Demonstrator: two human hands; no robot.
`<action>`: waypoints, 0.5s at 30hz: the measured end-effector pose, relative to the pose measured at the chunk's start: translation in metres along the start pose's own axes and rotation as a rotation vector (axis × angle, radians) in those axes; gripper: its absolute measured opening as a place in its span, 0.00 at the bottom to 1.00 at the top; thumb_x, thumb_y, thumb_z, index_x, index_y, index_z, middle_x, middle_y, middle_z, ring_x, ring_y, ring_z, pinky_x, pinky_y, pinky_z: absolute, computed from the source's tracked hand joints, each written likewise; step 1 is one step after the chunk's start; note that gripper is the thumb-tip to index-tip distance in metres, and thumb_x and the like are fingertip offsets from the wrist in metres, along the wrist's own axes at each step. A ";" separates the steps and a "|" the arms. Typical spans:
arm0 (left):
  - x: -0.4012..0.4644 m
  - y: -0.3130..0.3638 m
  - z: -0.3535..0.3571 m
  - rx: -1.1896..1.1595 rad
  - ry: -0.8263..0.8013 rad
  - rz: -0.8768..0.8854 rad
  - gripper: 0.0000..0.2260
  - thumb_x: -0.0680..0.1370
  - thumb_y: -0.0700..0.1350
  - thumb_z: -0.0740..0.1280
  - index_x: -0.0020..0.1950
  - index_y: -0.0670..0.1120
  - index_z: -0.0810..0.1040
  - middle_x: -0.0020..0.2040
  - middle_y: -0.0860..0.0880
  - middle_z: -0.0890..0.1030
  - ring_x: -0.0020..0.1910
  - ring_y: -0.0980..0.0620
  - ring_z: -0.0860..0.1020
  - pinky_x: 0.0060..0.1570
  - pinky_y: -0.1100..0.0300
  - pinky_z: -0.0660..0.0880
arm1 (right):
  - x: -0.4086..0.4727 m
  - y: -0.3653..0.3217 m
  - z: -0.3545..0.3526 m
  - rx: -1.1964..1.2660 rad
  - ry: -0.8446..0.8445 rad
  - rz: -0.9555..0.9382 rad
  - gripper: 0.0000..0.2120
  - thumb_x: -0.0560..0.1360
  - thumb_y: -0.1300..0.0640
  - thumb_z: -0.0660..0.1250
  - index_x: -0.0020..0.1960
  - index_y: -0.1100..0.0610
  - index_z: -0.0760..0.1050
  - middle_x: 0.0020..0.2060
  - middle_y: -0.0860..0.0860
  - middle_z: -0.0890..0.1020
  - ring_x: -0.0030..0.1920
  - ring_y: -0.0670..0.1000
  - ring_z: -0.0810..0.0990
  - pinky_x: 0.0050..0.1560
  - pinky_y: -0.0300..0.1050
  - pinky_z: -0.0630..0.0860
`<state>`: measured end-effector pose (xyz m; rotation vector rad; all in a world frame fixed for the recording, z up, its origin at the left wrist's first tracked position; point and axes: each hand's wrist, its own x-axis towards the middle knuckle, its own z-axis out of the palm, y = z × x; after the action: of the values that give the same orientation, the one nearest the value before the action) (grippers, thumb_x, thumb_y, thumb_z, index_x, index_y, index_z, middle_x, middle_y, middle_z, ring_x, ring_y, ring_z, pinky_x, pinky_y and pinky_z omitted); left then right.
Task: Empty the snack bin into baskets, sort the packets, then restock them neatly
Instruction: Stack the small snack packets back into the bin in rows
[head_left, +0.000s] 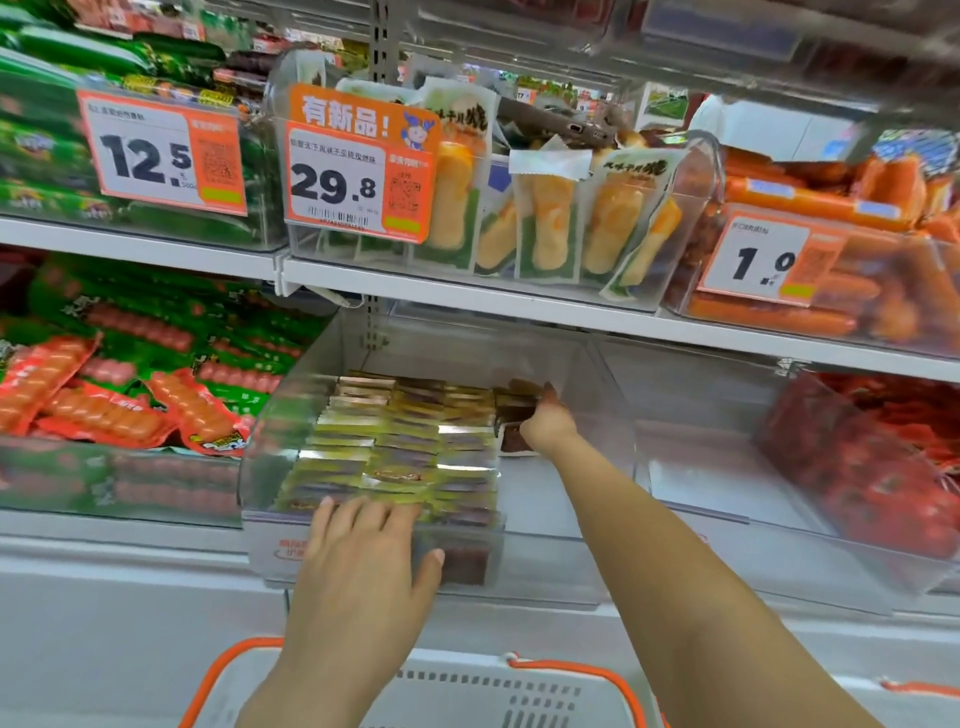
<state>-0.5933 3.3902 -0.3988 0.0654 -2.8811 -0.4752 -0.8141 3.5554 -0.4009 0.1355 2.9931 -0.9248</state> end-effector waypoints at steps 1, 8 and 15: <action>0.000 0.000 0.000 0.013 0.002 -0.003 0.20 0.80 0.60 0.54 0.70 0.57 0.66 0.65 0.58 0.71 0.69 0.54 0.64 0.74 0.54 0.46 | 0.001 0.000 0.002 0.066 -0.004 0.019 0.28 0.76 0.67 0.60 0.74 0.61 0.55 0.62 0.60 0.73 0.61 0.60 0.74 0.57 0.47 0.73; 0.002 0.001 0.000 0.049 0.011 -0.019 0.21 0.80 0.61 0.53 0.72 0.59 0.64 0.66 0.59 0.70 0.68 0.54 0.63 0.74 0.55 0.46 | 0.011 0.004 0.000 0.207 -0.067 0.195 0.07 0.72 0.68 0.63 0.49 0.63 0.68 0.35 0.53 0.71 0.42 0.53 0.73 0.44 0.43 0.72; 0.003 0.003 0.001 0.042 0.008 -0.037 0.21 0.80 0.60 0.54 0.71 0.58 0.65 0.67 0.58 0.71 0.68 0.54 0.64 0.74 0.55 0.46 | 0.010 0.010 0.016 -0.006 -0.088 -0.052 0.33 0.75 0.62 0.59 0.77 0.49 0.53 0.71 0.60 0.65 0.67 0.61 0.69 0.64 0.49 0.72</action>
<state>-0.5969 3.3927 -0.3985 0.1270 -2.8861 -0.4204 -0.8237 3.5551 -0.4203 0.0162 2.9320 -0.9009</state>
